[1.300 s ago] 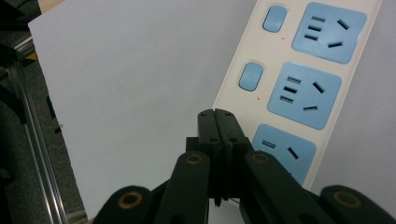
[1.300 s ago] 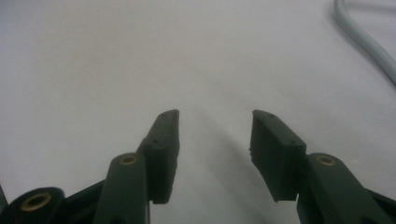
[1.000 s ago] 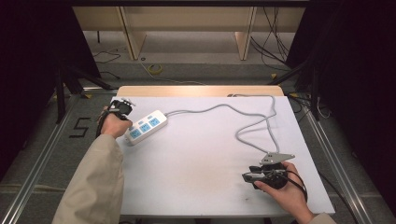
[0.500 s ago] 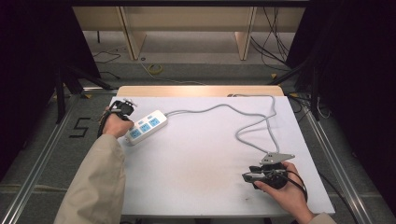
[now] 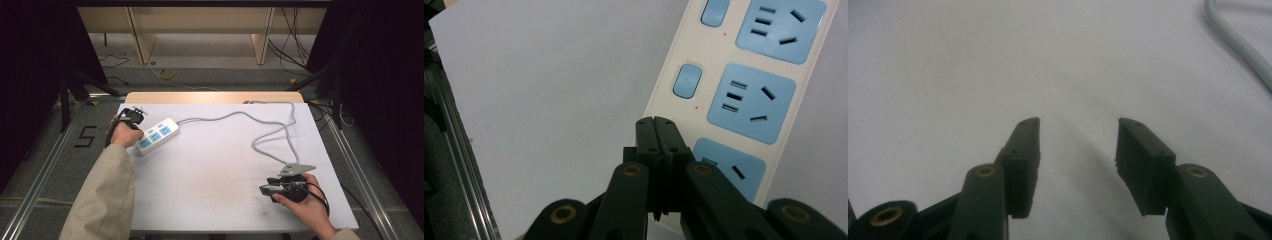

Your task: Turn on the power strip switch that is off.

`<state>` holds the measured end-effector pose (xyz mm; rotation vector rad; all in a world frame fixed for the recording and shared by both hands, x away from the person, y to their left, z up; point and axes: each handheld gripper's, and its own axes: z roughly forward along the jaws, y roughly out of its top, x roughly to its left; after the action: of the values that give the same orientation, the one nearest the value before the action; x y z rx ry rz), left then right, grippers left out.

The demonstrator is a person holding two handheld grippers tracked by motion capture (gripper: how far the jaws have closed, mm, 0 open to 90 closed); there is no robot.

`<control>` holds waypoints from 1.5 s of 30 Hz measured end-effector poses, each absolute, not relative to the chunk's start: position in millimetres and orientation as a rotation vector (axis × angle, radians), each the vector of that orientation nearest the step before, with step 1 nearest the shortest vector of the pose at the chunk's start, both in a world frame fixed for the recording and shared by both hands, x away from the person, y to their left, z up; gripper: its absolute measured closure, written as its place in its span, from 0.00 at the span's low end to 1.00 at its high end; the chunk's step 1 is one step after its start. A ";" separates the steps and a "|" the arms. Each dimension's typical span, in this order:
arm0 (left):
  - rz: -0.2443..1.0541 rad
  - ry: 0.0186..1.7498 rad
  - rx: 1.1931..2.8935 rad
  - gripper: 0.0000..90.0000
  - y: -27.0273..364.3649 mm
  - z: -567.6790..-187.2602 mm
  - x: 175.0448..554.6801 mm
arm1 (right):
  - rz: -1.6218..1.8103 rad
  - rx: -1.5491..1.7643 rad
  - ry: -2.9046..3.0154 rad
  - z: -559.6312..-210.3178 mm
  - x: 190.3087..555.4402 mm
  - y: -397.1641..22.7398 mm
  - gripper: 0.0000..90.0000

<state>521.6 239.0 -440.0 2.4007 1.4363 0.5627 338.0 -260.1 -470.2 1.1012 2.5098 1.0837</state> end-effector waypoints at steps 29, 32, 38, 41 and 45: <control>0.561 1.408 2.389 1.00 241.9 -443.7 519.6 | 1.082 1.095 2.512 -470.2 337.9 -259.9 0.59; 0.567 1.403 2.404 1.00 240.3 -443.8 519.7 | 1.081 1.095 2.513 -470.4 338.2 -260.2 0.59; 0.554 1.415 2.384 1.00 241.7 -444.3 519.9 | 1.081 1.097 2.514 -470.4 338.0 -259.9 0.59; 0.561 1.414 2.397 1.00 240.6 -444.4 520.2 | 1.079 1.098 2.516 -470.7 338.3 -260.1 0.59; 0.557 1.421 2.396 1.00 240.5 -444.7 520.6 | 1.079 1.094 2.516 -470.7 338.3 -259.8 0.59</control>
<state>520.6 240.5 -444.7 2.3964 1.4209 0.5565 338.3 -259.8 -470.7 1.0937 2.5163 1.0787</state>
